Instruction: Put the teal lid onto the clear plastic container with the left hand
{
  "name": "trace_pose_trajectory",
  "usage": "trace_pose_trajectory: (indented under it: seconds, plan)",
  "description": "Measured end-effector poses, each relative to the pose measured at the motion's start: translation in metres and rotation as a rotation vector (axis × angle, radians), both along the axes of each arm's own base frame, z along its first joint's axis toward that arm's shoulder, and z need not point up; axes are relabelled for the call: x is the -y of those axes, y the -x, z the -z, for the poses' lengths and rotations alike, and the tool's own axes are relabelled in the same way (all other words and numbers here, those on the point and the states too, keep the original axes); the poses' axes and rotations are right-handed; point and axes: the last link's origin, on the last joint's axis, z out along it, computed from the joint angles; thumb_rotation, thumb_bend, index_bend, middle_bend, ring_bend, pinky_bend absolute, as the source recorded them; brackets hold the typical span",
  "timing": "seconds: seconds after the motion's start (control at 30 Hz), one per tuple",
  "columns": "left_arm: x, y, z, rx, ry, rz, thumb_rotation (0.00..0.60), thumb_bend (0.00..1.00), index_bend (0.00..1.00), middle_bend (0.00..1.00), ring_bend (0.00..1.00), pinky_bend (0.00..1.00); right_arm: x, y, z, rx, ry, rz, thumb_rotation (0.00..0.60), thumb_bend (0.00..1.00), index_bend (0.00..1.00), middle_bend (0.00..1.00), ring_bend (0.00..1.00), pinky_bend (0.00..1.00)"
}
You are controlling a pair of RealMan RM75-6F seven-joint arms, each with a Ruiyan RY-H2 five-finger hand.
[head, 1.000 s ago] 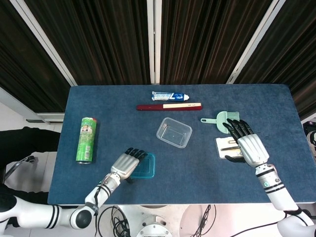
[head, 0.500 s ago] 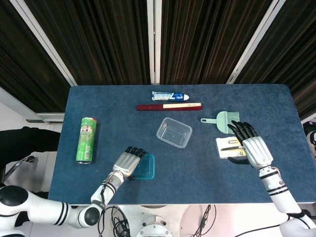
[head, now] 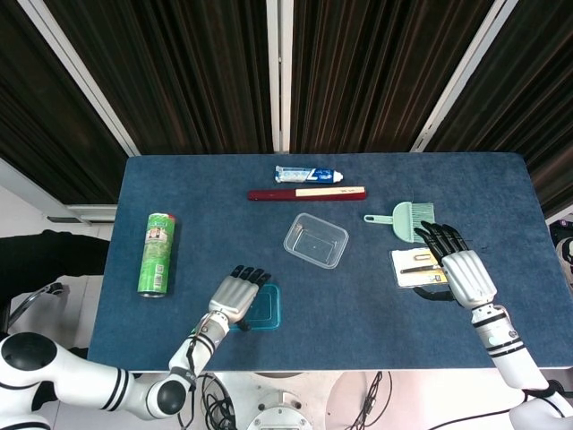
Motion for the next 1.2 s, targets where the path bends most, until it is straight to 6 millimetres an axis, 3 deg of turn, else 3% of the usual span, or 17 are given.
trace_pose_trajectory:
  seconds: [0.3,0.83,1.0,1.2]
  plan:
    - [0.008,0.002,0.011,-0.024,0.045,-0.025,0.600,0.05,0.06,0.03,0.00,0.00,-0.001,0.001,0.001,0.004,-0.003,-0.004,0.600,0.03,0.00,0.00,0.00,0.00]
    - [0.002,0.007,0.014,-0.121,0.008,-0.030,0.600,0.05,0.07,0.03,0.00,0.00,-0.003,0.001,0.001,0.006,-0.001,-0.011,0.600,0.03,0.00,0.00,0.00,0.00]
    - [0.002,0.007,0.013,-0.148,0.009,-0.021,0.600,0.05,0.15,0.06,0.00,0.00,-0.004,0.000,0.001,0.013,0.002,-0.017,0.600,0.03,0.00,0.00,0.00,0.00]
    - [0.000,0.005,0.010,-0.128,0.000,0.011,0.600,0.11,0.31,0.21,0.09,0.02,-0.006,0.000,0.000,0.019,0.007,-0.016,0.600,0.03,0.00,0.00,0.00,0.00]
